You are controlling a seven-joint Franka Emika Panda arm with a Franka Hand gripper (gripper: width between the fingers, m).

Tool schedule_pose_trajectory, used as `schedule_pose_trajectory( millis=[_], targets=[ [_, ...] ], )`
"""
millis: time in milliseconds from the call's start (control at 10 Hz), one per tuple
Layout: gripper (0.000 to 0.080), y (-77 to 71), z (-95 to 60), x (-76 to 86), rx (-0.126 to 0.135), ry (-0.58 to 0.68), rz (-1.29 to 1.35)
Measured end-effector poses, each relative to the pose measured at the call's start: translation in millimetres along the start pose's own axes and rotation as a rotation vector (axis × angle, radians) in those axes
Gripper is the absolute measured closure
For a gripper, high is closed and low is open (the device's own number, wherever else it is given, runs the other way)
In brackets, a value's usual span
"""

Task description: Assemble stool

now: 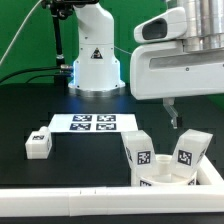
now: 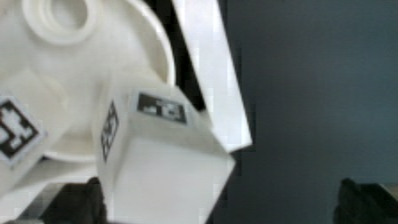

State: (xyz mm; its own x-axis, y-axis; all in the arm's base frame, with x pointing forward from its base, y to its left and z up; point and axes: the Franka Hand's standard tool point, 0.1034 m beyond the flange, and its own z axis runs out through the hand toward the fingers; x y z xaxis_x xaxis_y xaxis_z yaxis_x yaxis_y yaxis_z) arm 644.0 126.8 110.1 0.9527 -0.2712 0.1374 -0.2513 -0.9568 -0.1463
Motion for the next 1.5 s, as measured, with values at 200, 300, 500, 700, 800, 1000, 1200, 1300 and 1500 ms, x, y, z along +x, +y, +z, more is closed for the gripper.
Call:
schedule_pose_trajectory(
  millis=[200, 300, 500, 700, 800, 1000, 1200, 1300, 1500],
  targets=[
    [0.015, 3.2, 0.0, 1.2, -0.011, -0.001, -0.098],
    [0.015, 4.4, 0.4, 1.5, -0.014, -0.001, -0.138],
    [0.015, 18.8, 4.5, 6.7, -0.041, 0.038, -0.514],
    [0.015, 19.7, 6.0, 4.9, -0.061, 0.006, -0.841],
    [0.015, 18.0, 4.9, 5.3, -0.074, -0.005, -0.942],
    [0.015, 24.6, 5.2, 7.9, -0.09, -0.007, -0.998],
    [0.015, 28.1, 7.5, 6.2, -0.104, -0.03, -1.057],
    [0.015, 26.9, 16.7, -4.5, -0.096, -0.111, -1.003],
    [0.015, 22.3, 30.6, -7.0, -0.099, -0.143, -1.005]
  ],
)
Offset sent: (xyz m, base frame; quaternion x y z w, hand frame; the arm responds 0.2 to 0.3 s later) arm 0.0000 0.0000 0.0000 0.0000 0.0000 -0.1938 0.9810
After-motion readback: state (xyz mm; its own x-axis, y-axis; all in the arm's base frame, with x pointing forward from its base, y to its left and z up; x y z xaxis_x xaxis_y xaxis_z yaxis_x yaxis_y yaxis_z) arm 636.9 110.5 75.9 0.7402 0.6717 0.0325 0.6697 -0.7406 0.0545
